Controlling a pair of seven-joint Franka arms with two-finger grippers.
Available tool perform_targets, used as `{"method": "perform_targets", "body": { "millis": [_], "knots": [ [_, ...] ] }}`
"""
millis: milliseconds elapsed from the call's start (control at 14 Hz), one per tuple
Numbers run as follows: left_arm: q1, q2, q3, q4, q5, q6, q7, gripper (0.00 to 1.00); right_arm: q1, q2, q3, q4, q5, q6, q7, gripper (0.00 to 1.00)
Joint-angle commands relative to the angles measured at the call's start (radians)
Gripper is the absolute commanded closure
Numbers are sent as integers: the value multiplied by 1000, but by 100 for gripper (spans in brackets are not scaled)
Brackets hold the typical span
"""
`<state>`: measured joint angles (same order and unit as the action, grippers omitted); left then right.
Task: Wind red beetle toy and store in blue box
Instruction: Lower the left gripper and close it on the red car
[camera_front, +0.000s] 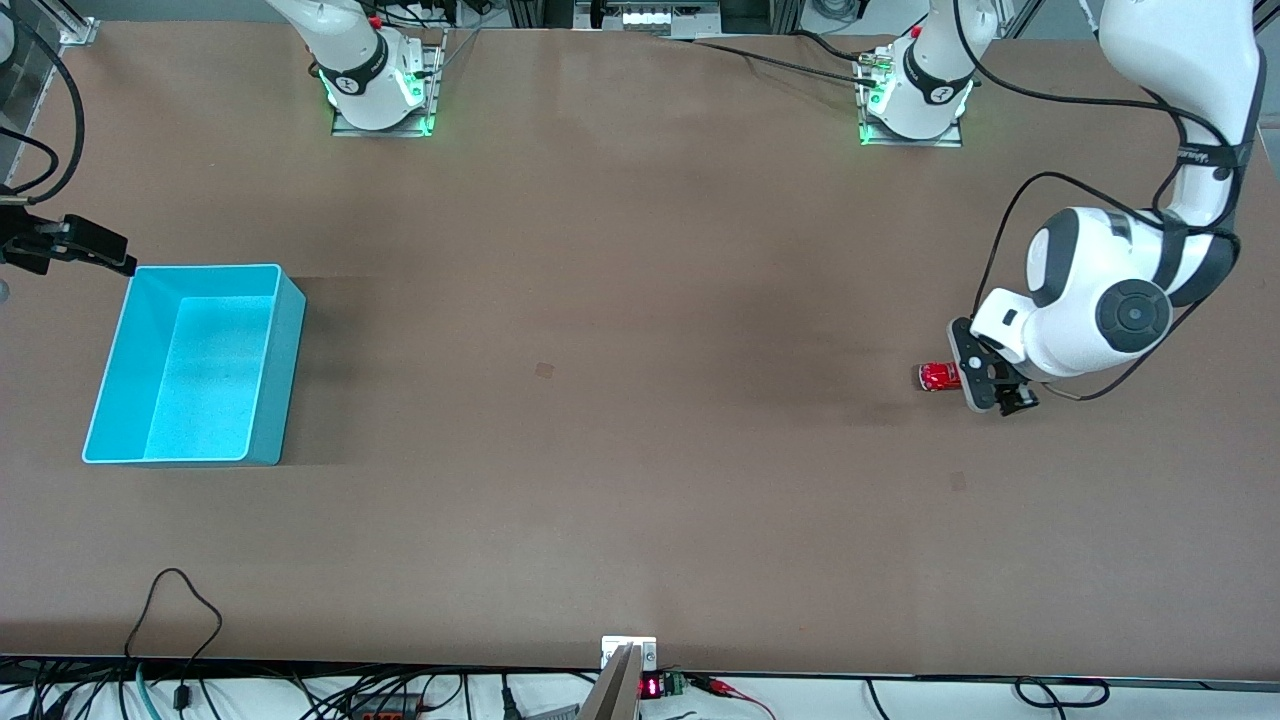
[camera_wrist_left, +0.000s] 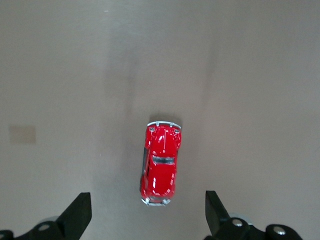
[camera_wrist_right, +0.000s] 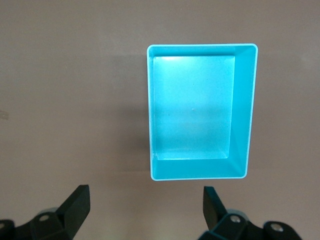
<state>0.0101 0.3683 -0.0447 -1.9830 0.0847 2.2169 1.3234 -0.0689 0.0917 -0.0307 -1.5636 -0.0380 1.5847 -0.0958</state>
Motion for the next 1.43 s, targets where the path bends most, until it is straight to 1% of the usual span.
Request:
{"method": "perform_targets", "body": {
  "millis": [0,214,429,714,929,1071,1214,1357],
  "knots": [
    [45,4,-11,-88,23,139,97,0,-11,-9,6,-9,21,8,8,0],
    [50,1,-11,-157,23,236,126,0,-11,-9,6,-9,21,8,8,0],
    [54,1,-11,-230,24,367,128,0,-12,-9,6,-9,21,6,8,0],
    [54,3,-11,-243,23,380,155,1,-11,-9,6,-9,21,8,8,0],
    [74,4,-11,-251,23,382,155,6,-11,-9,6,-9,21,6,8,0],
    [76,4,-11,-251,23,382,160,14,-11,-9,6,-9,21,8,8,0],
    [76,8,-11,-254,23,398,161,17,-12,-9,6,-9,21,8,8,0],
    [76,11,-11,-257,23,402,161,17,-11,-9,6,-9,21,8,8,0]
  ]
}}
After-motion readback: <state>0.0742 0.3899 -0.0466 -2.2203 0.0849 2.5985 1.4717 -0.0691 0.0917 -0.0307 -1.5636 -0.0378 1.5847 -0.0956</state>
